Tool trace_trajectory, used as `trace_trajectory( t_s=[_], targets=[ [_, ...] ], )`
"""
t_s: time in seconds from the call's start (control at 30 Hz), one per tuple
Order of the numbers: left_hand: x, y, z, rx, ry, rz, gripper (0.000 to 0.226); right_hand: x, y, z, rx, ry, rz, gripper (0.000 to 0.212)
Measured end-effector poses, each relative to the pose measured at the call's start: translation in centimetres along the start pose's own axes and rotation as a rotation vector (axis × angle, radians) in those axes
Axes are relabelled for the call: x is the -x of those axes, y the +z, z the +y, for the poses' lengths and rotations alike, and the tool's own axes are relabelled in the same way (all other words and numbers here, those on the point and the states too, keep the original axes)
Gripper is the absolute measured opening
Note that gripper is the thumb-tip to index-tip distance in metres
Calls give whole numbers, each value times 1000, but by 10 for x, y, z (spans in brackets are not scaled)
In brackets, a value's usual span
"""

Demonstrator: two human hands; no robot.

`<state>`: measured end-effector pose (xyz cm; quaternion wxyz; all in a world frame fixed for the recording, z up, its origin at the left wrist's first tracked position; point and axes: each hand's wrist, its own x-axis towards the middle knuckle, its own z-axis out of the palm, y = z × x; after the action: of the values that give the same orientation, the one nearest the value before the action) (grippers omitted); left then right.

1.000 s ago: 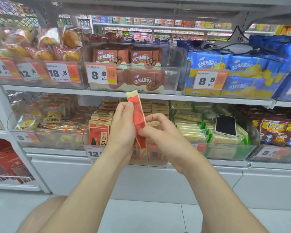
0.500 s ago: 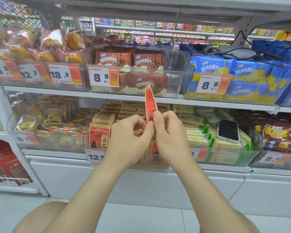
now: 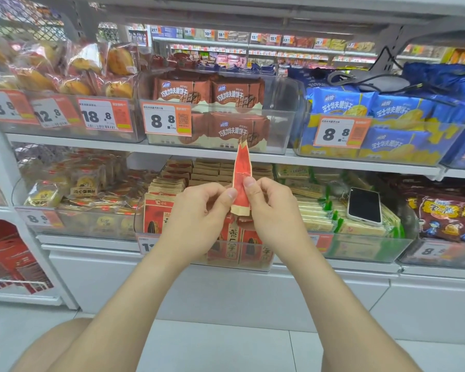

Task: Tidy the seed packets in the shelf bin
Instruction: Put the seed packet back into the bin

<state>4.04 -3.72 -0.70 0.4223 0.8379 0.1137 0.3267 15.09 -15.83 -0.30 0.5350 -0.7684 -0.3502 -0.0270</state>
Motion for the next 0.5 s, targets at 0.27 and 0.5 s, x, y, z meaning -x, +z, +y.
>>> trace_trajectory(
  t_s=[0.27, 0.5],
  targets=[
    [0, -1, 13, 478, -247, 45, 27, 8, 0, -4, -296, 118, -167, 17],
    [0, 7, 16, 641, -318, 52, 36, 15, 1, -7, 117, -145, 12, 40]
  ],
)
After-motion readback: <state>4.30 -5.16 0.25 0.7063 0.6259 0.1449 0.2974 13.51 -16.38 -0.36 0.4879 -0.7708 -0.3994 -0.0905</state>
